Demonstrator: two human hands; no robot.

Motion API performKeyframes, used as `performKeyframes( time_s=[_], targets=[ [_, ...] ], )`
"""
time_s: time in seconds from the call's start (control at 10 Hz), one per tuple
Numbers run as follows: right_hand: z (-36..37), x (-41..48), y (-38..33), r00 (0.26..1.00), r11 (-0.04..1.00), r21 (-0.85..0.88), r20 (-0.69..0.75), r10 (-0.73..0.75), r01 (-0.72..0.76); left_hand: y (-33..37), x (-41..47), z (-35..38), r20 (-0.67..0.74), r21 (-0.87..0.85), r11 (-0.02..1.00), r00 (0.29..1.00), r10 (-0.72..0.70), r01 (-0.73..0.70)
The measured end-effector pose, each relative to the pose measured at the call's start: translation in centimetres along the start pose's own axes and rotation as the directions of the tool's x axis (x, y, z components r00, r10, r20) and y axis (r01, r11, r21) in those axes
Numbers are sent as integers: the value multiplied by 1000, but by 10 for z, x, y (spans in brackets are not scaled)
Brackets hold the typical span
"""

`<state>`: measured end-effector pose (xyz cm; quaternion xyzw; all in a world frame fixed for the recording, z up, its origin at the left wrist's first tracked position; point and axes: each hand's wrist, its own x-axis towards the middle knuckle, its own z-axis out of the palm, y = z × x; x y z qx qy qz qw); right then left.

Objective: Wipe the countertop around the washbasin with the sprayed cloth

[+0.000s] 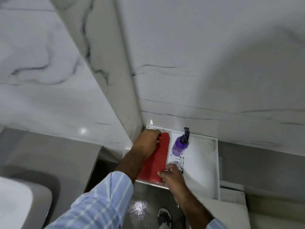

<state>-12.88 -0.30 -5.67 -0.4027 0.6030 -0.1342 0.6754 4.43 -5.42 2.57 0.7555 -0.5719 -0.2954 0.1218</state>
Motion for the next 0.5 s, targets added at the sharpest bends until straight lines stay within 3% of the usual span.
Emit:
performKeyframes(
  time_s=[0.1, 0.2, 0.3, 0.5],
  targets=[
    [-5, 15, 1, 1000, 999, -31, 12, -14, 14, -7, 18, 16, 64, 29, 999, 997, -46, 44],
    [-17, 19, -4, 994, 951, -291, -16, -111, 101, -14, 20, 24, 155, 36, 996, 984, -83, 78],
    [-47, 16, -10, 959, 739, -652, -66, -277, 169, -23, 9, 30, 194, 128, 990, 978, -77, 52],
    [-115, -1, -43, 798, 339, -933, -113, -592, 119, -11, -25, 14, -16, 93, 995, 999, -28, 30]
  ],
)
